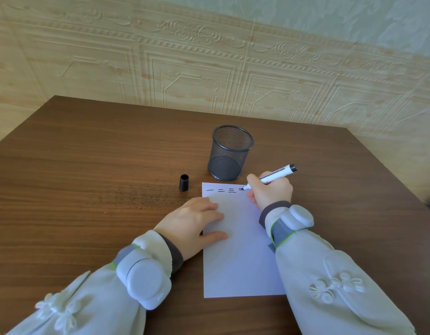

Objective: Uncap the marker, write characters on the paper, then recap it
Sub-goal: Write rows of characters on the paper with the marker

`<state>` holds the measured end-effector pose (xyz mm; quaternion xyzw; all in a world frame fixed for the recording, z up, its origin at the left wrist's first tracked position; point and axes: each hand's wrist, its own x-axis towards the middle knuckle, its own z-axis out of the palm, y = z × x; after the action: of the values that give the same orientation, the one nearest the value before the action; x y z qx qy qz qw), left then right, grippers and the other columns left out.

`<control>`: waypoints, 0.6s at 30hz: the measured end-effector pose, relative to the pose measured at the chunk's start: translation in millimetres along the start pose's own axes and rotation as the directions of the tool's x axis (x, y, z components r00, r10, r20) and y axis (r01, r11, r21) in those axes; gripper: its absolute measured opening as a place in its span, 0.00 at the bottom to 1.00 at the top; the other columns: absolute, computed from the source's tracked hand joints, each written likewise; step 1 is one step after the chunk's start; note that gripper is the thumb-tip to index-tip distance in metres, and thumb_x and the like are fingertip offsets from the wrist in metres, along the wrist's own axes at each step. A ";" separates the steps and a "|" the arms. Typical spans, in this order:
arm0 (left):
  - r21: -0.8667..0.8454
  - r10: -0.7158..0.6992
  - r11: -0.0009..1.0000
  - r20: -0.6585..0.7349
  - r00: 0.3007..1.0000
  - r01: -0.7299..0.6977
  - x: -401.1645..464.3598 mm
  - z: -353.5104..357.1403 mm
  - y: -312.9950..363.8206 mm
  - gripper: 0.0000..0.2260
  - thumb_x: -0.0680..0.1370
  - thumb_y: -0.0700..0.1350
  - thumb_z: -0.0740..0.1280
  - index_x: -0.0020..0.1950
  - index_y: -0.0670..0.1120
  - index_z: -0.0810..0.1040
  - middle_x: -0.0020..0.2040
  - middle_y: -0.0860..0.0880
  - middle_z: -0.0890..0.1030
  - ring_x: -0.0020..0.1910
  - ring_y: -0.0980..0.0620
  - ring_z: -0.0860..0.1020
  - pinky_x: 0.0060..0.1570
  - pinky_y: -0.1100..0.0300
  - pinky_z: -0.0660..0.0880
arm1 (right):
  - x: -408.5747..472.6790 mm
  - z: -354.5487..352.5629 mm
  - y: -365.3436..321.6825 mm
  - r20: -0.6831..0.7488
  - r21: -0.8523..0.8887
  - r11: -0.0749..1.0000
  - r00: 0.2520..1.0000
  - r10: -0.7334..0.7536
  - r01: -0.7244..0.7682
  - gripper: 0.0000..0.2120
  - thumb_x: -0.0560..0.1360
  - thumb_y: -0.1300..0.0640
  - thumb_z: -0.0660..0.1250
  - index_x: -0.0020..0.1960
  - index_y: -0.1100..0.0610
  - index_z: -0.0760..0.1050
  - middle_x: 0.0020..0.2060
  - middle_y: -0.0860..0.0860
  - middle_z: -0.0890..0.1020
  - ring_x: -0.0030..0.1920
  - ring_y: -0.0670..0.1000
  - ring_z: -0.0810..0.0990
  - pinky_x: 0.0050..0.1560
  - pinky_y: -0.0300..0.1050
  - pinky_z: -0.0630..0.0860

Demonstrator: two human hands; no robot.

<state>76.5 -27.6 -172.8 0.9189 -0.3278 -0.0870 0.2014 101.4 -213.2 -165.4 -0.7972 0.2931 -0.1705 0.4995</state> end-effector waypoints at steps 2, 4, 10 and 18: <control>0.006 -0.002 1.000 0.002 1.000 0.002 0.2 0.1 0.6 0.23 0.77 0.60 0.59 0.70 0.57 0.66 0.74 0.57 0.61 0.74 0.57 0.53 0.71 0.63 0.52 | 0.0 0.1 -0.1 0.027 -0.018 1.000 1.000 -0.010 0.010 0.10 0.71 0.57 0.67 0.32 0.59 0.77 0.24 0.52 0.80 0.17 0.42 0.72 0.28 0.37 0.73; 0.001 0.001 1.000 -0.005 1.000 -0.001 0.7 0.8 1.0 0.22 0.77 0.60 0.59 0.70 0.57 0.66 0.73 0.57 0.62 0.74 0.57 0.53 0.71 0.63 0.52 | 0.1 0.5 0.6 0.044 -0.043 0.999 0.999 -0.025 0.026 0.10 0.71 0.57 0.67 0.31 0.58 0.77 0.23 0.51 0.79 0.17 0.42 0.72 0.28 0.36 0.73; -0.001 0.009 1.000 -0.012 1.000 -0.009 0.1 0.2 0.1 0.22 0.76 0.60 0.59 0.70 0.57 0.67 0.73 0.57 0.62 0.74 0.57 0.53 0.70 0.64 0.51 | 3.3 0.7 1.6 -0.022 -0.070 0.997 1.000 0.008 -0.009 0.10 0.69 0.56 0.67 0.31 0.57 0.76 0.23 0.51 0.80 0.25 0.47 0.77 0.36 0.40 0.76; 0.001 0.004 1.000 -0.014 1.000 -0.004 0.7 0.4 0.4 0.22 0.76 0.60 0.59 0.70 0.57 0.67 0.73 0.58 0.62 0.74 0.58 0.53 0.70 0.65 0.51 | 3.9 -0.5 0.9 -0.026 -0.034 0.999 0.999 0.019 -0.020 0.11 0.69 0.57 0.66 0.30 0.58 0.75 0.22 0.51 0.80 0.24 0.48 0.76 0.32 0.38 0.75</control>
<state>76.7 -28.5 -173.0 0.9189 -0.3285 -0.0801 0.2032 103.8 -216.3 -166.1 -0.8005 0.3100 -0.1707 0.4837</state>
